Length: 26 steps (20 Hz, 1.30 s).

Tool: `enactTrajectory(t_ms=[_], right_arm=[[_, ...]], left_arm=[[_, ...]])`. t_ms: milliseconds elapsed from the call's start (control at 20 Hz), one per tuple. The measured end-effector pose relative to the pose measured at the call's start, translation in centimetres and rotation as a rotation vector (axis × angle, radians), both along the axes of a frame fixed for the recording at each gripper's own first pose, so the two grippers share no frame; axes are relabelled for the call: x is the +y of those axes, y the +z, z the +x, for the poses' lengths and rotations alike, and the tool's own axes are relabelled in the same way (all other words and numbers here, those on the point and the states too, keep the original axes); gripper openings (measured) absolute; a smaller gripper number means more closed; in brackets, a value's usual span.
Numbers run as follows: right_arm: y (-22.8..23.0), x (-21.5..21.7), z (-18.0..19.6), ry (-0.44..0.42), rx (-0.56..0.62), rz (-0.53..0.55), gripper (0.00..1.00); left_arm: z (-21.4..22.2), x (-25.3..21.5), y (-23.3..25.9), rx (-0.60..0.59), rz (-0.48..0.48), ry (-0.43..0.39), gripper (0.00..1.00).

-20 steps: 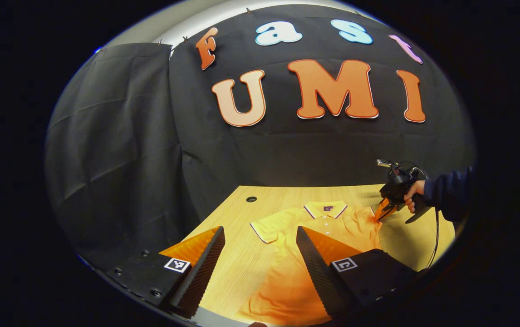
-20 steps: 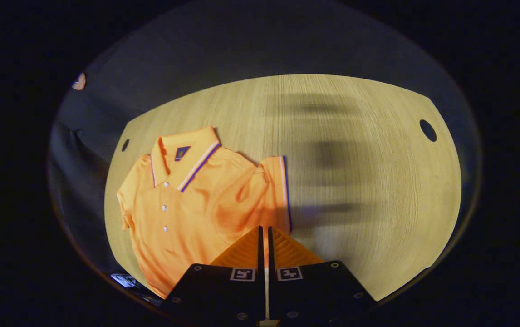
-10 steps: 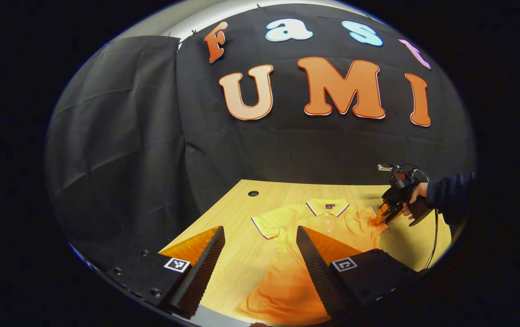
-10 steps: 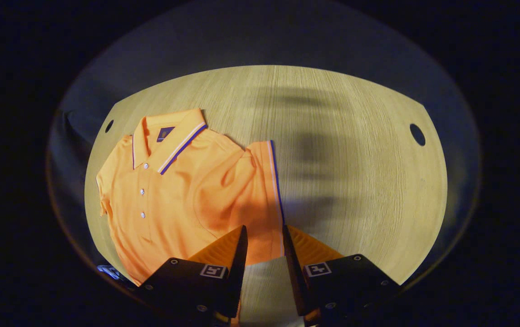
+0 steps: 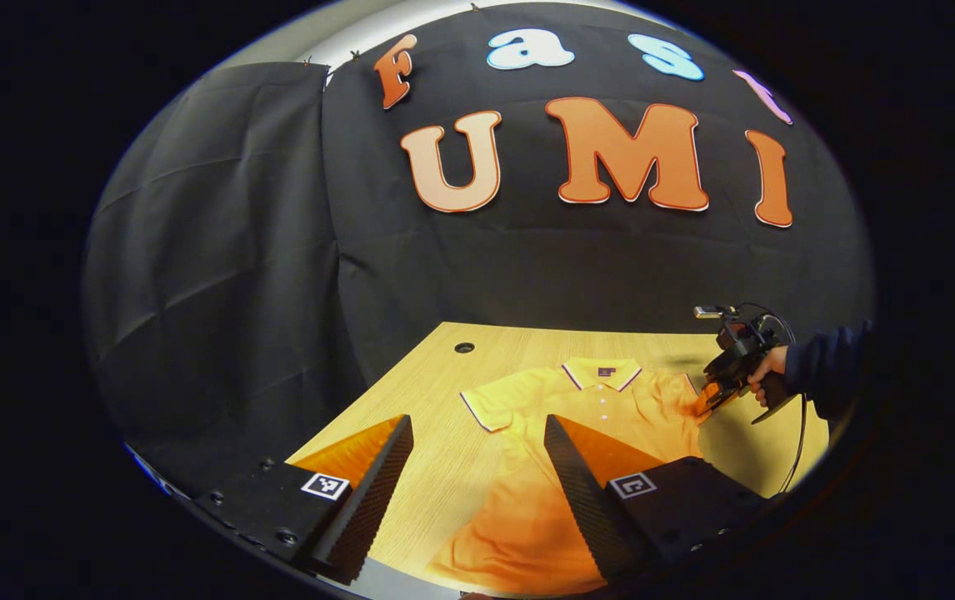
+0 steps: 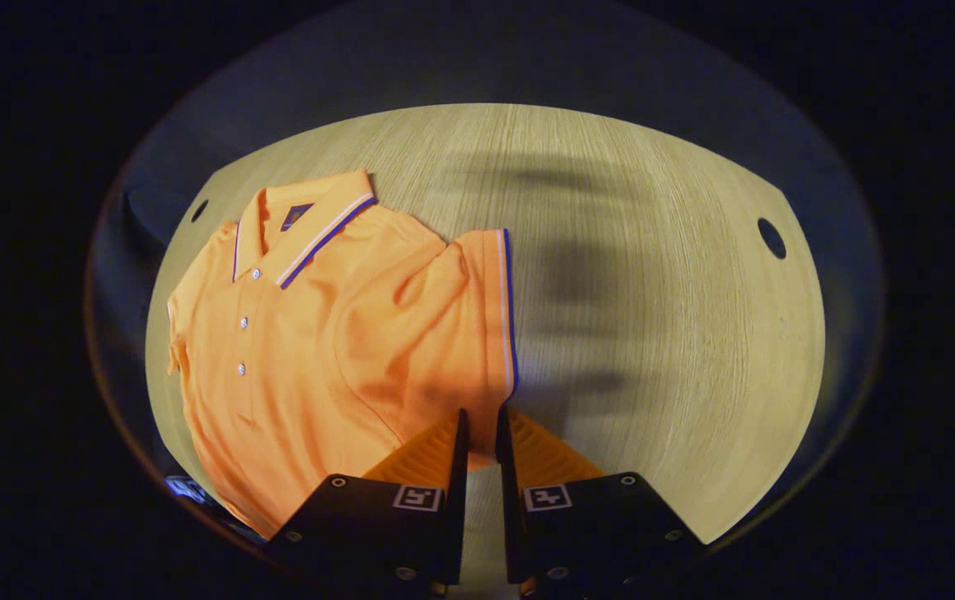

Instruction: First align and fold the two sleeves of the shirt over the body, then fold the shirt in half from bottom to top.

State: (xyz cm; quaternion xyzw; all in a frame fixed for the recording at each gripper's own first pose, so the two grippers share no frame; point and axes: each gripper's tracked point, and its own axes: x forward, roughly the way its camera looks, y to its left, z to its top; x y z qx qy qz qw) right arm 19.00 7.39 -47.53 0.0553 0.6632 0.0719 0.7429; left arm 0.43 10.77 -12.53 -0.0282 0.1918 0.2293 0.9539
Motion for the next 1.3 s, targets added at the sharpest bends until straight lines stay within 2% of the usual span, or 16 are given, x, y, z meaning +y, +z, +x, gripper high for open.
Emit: enactTrajectory(t_ms=[50,100,450,600,700,850,900,950,1000,1050,1150,1200,1250,1300], right_arm=[[0.6,0.0,0.5,-0.055,0.030,0.047,0.11],[0.3,0.0,0.2,-0.069,0.047,0.074,0.01],[4.6,2.8,1.9,-0.121,-0.021,0.290,0.00],[4.6,3.5,1.3,-0.099,-0.017,0.279,0.00],[2.5,1.4,0.9,-0.078,-0.007,0.144,0.00],[3.0,1.2,1.2,-0.087,-0.005,0.151,0.01],[2.8,0.7,1.1,-0.087,0.001,0.123,0.09],[3.0,0.3,0.8,-0.085,0.013,0.107,0.12],[3.0,0.3,0.8,-0.073,0.003,0.104,0.30],[2.5,0.0,0.3,-0.048,0.013,0.073,0.35],[1.3,-0.1,-1.3,0.017,0.053,0.021,0.58],[1.0,-0.3,-1.3,0.060,0.036,-0.023,0.72],[0.5,-0.4,0.0,0.082,-0.036,-0.068,0.73],[0.2,-0.4,0.5,0.126,-0.084,-0.096,0.70]], left_arm=[[-0.1,0.0,-0.1,-0.002,0.000,0.003,0.97],[0.0,0.1,-0.1,-0.005,-0.008,0.006,0.97],[0.0,0.0,-0.2,0.000,-0.017,-0.010,0.98],[-0.1,0.1,-0.1,-0.002,-0.020,-0.010,0.97],[-0.2,0.3,-0.4,-0.004,-0.018,-0.004,0.98],[-0.6,0.6,-0.8,0.002,-0.023,0.007,0.97],[-0.6,0.6,-1.2,0.010,-0.029,0.008,0.98],[-0.6,0.5,-1.4,0.015,-0.035,0.008,0.97],[-0.6,0.5,-1.4,0.019,-0.034,0.008,0.97],[-0.7,0.5,-1.4,0.016,-0.032,0.008,0.97],[-0.4,0.3,-1.6,0.018,-0.040,0.005,0.98],[-0.1,0.2,-1.7,0.022,-0.043,0.002,0.97],[0.0,0.1,-1.9,0.026,-0.043,-0.002,0.98],[0.1,0.0,-1.9,0.031,-0.041,-0.007,0.98]])
